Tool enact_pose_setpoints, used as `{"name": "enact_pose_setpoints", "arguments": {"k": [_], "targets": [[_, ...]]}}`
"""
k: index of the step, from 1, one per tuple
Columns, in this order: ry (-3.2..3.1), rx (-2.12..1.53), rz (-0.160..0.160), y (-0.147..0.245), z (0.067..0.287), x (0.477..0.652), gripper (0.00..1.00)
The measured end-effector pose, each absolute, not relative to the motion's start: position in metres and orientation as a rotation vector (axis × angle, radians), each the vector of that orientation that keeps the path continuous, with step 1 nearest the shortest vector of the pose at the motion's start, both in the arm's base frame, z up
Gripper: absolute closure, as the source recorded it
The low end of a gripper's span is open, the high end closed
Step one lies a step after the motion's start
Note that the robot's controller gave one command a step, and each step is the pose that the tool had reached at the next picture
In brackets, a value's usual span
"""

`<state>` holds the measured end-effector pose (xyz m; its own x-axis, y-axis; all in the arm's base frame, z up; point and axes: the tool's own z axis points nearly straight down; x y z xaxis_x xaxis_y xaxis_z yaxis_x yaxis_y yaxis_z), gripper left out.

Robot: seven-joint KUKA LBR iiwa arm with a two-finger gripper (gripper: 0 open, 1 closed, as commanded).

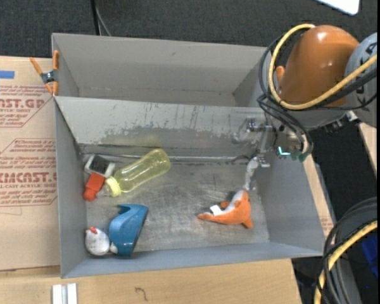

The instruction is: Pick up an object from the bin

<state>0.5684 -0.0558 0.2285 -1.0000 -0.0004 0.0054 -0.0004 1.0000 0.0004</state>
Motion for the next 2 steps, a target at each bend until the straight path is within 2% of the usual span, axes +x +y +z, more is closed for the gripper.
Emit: {"name": "enact_pose_setpoints", "arguments": {"k": [1,2], "targets": [[-3.144,0.002,0.001,-0.056,0.233,0.57,0.0],[-3.147,0.103,0.001,-0.052,0.175,0.553,0.0]]}}
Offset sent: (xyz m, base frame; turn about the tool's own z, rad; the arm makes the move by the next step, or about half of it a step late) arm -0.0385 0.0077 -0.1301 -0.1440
